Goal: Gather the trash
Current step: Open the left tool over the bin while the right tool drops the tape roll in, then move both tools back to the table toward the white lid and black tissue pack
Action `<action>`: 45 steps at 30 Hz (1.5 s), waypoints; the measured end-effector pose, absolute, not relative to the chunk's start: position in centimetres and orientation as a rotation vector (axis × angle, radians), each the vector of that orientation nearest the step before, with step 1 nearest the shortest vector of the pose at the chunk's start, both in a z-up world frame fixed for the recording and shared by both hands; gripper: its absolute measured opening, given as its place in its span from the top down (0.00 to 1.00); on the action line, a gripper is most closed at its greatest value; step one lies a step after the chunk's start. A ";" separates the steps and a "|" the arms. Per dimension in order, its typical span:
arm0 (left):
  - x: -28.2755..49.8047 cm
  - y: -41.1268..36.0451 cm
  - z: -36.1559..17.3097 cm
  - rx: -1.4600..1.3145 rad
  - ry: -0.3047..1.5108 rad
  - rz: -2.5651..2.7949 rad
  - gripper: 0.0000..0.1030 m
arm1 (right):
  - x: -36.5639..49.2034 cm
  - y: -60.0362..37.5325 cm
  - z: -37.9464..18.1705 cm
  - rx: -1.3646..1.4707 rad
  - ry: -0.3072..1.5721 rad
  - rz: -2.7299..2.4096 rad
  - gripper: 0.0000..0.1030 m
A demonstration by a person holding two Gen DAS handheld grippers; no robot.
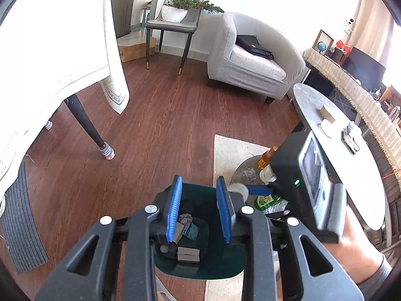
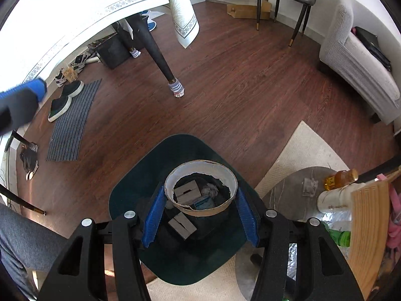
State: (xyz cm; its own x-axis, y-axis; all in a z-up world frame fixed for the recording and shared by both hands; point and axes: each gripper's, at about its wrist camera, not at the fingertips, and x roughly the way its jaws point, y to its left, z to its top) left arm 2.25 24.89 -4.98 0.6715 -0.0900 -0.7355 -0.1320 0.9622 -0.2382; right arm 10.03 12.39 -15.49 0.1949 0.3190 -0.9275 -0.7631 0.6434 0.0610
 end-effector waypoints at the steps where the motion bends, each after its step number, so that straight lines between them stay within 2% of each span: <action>1: 2.2 24.9 -4.6 -0.287 0.825 0.021 0.76 | 9.9 12.5 -16.0 -0.478 1.147 0.797 0.46; 10: 1.7 24.6 -1.0 -0.331 0.745 -0.005 0.77 | 9.4 13.1 -19.8 -0.541 1.216 0.774 0.44; 12: 1.6 24.5 -0.2 -0.336 0.728 -0.017 0.77 | 9.3 12.8 -20.4 -0.537 1.234 0.764 0.35; 13: 1.5 24.3 0.1 -0.332 0.720 -0.019 0.77 | 9.2 12.7 -20.6 -0.544 1.239 0.759 0.33; 21: 2.3 23.9 1.3 -0.359 0.684 -0.013 0.77 | 8.1 11.0 -20.8 -0.581 1.243 0.773 0.33; 25: 2.5 23.8 1.9 -0.355 0.665 0.002 0.77 | 7.6 10.2 -19.0 -0.558 1.189 0.807 0.33; 27: 2.7 23.6 2.2 -0.353 0.657 0.006 0.77 | 7.3 10.0 -17.6 -0.538 1.158 0.831 0.38; 38: 3.6 22.5 3.1 -0.337 0.631 0.025 0.77 | 6.1 8.7 -9.2 -0.436 0.982 0.927 0.49; 45: 4.6 21.6 3.5 -0.323 0.623 0.027 0.72 | 6.6 6.3 -5.4 -0.391 0.889 0.892 0.50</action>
